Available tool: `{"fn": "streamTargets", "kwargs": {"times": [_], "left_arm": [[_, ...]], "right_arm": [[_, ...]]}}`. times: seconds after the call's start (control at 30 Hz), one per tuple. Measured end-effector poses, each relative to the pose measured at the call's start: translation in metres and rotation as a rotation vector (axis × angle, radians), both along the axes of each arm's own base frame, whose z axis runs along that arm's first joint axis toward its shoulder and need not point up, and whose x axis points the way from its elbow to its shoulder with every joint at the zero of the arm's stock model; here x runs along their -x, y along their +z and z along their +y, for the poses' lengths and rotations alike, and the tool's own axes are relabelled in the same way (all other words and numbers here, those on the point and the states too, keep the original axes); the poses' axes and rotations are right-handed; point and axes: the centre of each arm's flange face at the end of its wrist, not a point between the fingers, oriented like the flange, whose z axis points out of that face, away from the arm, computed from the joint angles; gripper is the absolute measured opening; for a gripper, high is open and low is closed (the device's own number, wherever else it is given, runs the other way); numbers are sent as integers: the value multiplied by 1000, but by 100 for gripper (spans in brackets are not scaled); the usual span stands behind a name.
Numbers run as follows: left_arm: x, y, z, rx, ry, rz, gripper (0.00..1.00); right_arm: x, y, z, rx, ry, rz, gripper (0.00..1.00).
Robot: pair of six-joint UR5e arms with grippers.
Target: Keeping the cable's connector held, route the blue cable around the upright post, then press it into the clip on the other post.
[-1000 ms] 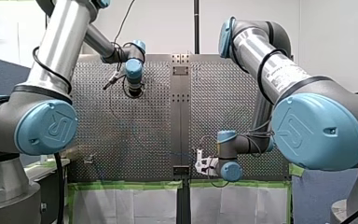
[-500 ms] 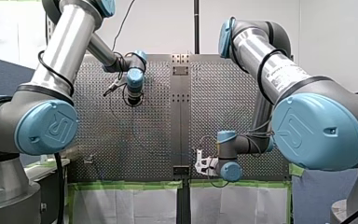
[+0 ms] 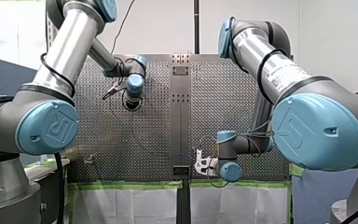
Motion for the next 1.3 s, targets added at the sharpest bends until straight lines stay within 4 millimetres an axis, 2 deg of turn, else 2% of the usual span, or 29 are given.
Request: {"fn": "streamTargets", "kwargs": {"times": [0.3,0.67,1.0,1.3], "left_arm": [[-9,-17,9,-14,26,12,100],[-11,-63,8,-53,47,92,100],[-8,-73,6,-58,54,115,100],[4,-115,-7,-90,33,238,100]], "right_arm": [[-1,0,0,0,1,-1,0],[-1,0,1,0,2,-1,0],[-1,0,1,-2,1,0,0],[0,0,1,-3,1,1,0]]}}
